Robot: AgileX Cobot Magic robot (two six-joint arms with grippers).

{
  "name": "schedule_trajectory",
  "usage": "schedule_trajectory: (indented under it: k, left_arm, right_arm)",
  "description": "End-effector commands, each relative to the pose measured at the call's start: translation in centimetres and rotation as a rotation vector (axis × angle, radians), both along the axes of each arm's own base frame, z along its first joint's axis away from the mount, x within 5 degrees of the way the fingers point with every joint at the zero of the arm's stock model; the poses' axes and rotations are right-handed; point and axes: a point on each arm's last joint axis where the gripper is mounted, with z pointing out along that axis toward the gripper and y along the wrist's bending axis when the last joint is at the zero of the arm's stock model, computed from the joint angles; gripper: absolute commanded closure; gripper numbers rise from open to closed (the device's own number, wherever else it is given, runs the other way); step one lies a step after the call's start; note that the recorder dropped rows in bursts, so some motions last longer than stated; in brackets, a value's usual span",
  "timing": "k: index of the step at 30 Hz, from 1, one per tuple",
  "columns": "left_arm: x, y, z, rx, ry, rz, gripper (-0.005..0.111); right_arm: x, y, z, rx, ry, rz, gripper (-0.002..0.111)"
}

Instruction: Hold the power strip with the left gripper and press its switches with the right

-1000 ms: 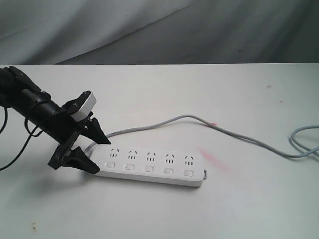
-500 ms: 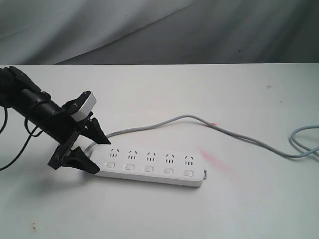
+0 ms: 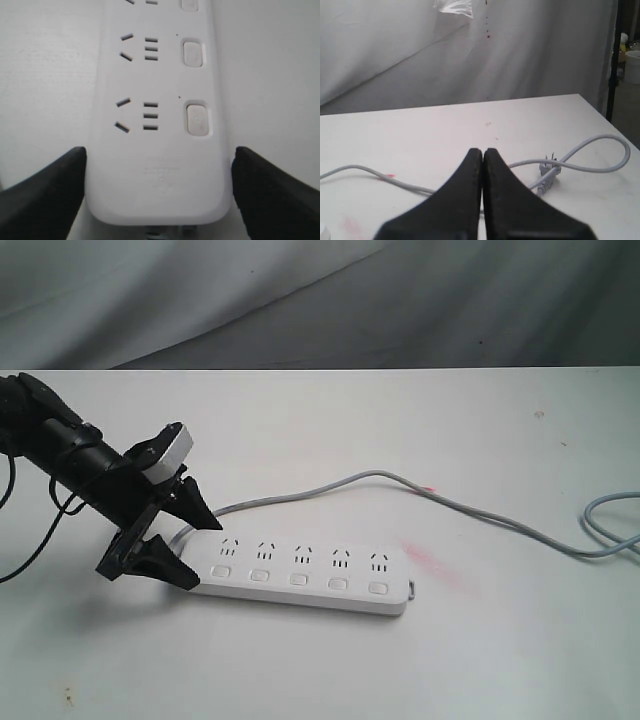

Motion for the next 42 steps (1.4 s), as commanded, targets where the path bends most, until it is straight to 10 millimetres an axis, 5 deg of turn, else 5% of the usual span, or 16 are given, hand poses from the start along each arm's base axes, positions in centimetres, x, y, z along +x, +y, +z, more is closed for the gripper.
schedule_trajectory:
  k: [1,42]
  left_arm:
    - [0.14,-0.09,0.25,-0.010,-0.004,0.002,0.083]
    - [0.14,-0.09,0.25,-0.010,-0.004,0.002,0.083]
  right_arm:
    - [0.06,-0.08,-1.95,-0.011,0.022,-0.009,0.108]
    - [-0.11,-0.15,-2.87,-0.039,0.119,-0.011,0.108]
